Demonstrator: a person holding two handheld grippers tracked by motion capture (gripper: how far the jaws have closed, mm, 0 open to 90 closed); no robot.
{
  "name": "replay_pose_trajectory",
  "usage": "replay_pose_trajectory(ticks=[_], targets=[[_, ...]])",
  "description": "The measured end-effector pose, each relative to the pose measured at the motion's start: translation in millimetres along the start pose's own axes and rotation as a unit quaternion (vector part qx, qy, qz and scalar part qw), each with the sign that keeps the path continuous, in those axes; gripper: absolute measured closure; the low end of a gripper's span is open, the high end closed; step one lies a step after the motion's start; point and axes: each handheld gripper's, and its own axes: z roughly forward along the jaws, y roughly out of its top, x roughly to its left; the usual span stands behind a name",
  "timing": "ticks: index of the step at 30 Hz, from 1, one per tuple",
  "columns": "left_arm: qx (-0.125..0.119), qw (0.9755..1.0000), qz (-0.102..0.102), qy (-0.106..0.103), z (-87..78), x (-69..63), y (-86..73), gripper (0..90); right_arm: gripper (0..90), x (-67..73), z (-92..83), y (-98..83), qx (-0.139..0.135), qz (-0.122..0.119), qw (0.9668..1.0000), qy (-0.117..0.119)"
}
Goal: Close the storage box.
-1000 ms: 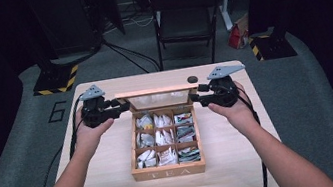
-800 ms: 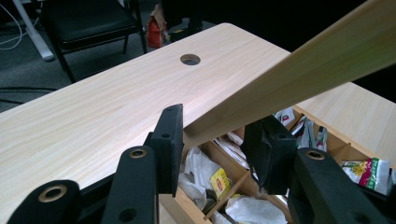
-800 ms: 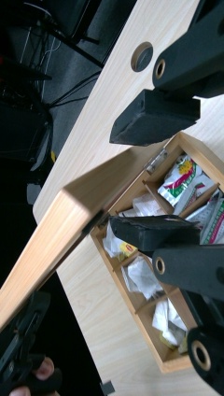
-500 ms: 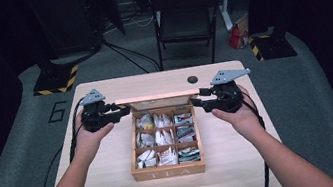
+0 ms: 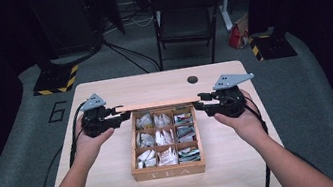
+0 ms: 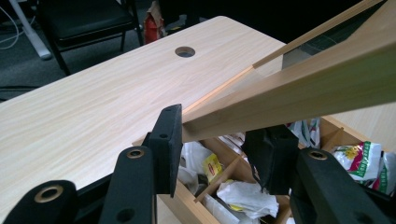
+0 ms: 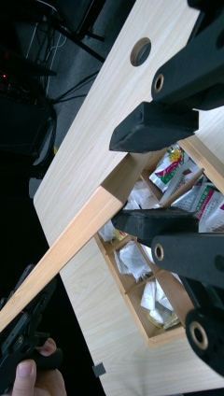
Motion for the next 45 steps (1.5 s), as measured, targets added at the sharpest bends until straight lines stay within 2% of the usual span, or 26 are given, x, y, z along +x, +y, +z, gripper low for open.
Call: replay_pose_trajectory(ticks=[4, 8, 13, 15, 21, 22, 28, 29, 30, 34, 36, 42, 45], targets=[[-0.001, 1.0, -0.006, -0.003, -3.1, -0.8, -5.1, 55.9, 59.7, 2.3, -0.7, -3.5, 0.001, -0.004, 1.0, 0.004], [0.002, 1.0, 0.003, 0.001, -5.6, -4.2, -9.2, 55.4, 59.7, 5.2, -1.8, -7.2, 0.002, -0.002, 1.0, 0.003], [-0.001, 1.0, 0.009, -0.002, -10.4, -11.3, -13.2, 55.0, 59.6, 7.7, -2.6, -11.9, -0.002, -0.012, 0.9999, 0.003], [0.0, 0.9999, 0.014, -0.001, -12.7, -14.3, -13.8, 53.8, 59.6, 9.4, -2.9, -13.6, -0.003, -0.005, 1.0, 0.0], [0.001, 0.9997, 0.024, 0.001, -18.5, -21.5, -16.4, 53.0, 59.5, 13.3, -3.8, -19.2, -0.006, -0.008, 0.9999, -0.002], [0.0, 0.9997, 0.024, 0.003, -19.2, -22.6, -16.9, 53.0, 59.5, 13.2, -3.6, -20.1, -0.008, -0.016, 0.9998, -0.001], [-0.005, 0.9998, 0.018, -0.005, -25.2, -27.2, -18.8, 53.3, 59.3, 18.6, -4.9, -26.9, -0.004, -0.013, 0.9999, -0.001], [-0.008, 0.9998, 0.018, -0.007, -26.7, -28.8, -19.1, 53.3, 59.2, 18.3, -4.6, -28.0, -0.005, -0.021, 0.9998, -0.001], [-0.008, 0.9998, 0.019, -0.007, -27.9, -29.7, -19.1, 53.3, 59.1, 20.4, -5.0, -29.8, -0.005, -0.013, 0.9999, -0.002], [-0.013, 0.9997, 0.019, -0.013, -33.7, -35.2, -20.7, 53.2, 58.5, 22.6, -5.3, -34.3, 0.0, -0.017, 0.9999, 0.0], [-0.006, 0.9996, 0.024, -0.01, -35.3, -37.9, -21.6, 53.1, 58.3, 24.4, -4.9, -37.1, -0.001, -0.014, 0.9999, 0.0], [-0.005, 0.9998, 0.018, -0.011, -36.6, -42.2, -29.0, 53.0, 58.1, 29.3, -6.0, -45.2, 0.004, -0.022, 0.9997, -0.003], [-0.002, 0.9998, 0.02, -0.008, -37.0, -44.2, -32.2, 52.9, 57.4, 30.7, -5.4, -49.2, 0.0, -0.015, 0.9999, -0.001]])
